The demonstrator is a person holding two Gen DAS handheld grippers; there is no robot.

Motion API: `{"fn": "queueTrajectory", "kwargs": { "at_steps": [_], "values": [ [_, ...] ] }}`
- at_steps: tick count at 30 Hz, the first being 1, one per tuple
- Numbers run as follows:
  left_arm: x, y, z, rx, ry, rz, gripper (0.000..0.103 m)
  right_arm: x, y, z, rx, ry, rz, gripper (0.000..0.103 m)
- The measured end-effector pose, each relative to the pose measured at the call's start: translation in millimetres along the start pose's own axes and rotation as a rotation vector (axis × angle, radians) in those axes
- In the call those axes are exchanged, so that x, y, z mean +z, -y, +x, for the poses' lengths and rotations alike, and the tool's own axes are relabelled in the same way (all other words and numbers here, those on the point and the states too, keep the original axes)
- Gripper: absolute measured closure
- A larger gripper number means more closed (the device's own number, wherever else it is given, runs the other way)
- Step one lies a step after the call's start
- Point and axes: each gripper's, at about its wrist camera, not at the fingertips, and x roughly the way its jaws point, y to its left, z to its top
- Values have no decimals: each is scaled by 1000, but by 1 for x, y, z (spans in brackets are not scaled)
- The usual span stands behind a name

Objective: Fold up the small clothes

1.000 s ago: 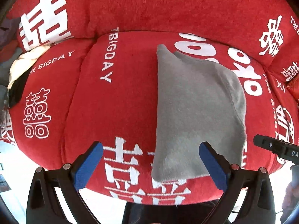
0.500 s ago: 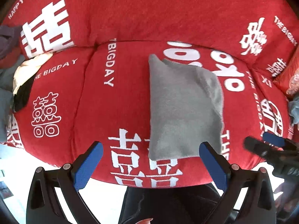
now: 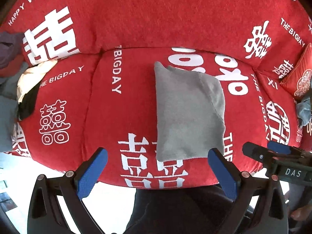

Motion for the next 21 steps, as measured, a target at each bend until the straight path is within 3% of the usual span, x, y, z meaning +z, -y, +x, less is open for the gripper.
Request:
{"fn": "queueTrajectory", "kwargs": {
  "at_steps": [21],
  "values": [
    [1, 1, -11, 26, 28, -2, 0, 11, 2, -15, -33, 40, 14, 0]
  ]
}}
